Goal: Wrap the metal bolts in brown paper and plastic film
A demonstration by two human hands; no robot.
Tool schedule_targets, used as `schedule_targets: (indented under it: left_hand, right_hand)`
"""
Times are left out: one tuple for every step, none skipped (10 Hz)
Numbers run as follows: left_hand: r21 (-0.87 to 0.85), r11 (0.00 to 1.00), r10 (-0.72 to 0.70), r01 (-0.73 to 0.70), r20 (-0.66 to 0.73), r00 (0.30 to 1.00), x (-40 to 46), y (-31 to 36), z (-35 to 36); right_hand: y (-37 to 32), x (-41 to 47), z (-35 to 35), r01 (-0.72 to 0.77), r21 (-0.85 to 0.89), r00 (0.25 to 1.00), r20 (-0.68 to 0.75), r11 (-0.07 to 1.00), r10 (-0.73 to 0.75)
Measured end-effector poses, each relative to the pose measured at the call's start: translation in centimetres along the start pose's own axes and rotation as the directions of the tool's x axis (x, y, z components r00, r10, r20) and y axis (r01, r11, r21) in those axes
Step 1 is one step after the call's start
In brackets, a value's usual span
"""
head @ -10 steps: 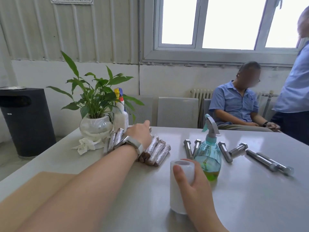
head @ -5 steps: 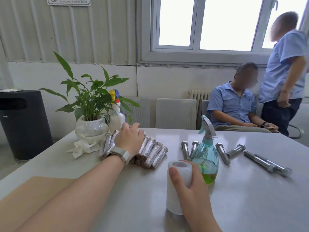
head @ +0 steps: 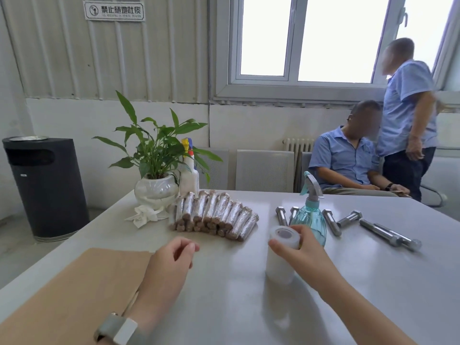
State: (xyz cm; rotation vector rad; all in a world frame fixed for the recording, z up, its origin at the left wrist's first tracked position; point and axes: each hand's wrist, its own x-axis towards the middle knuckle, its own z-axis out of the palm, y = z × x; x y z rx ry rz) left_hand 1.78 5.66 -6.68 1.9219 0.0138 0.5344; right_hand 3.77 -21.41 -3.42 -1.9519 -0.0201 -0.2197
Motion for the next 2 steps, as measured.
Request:
schedule_targets:
  left_hand:
    - [0.042, 0.999, -0.027, 0.027, 0.008, 1.000, -0.36, -0.70, -0.14]
    - [-0.010, 0.999, -0.039, 0.039, -0.010, 0.999, -0.41, -0.59, -0.30]
  right_hand:
    - [-0.24, -0.67, -0.31, -0.015, -0.065, 0.999, 0.040, 0.998, 0.018]
    - [-0.59, -1.64, -0.73, 0.039, -0.162, 0.999, -0.008, 0.986, -0.041]
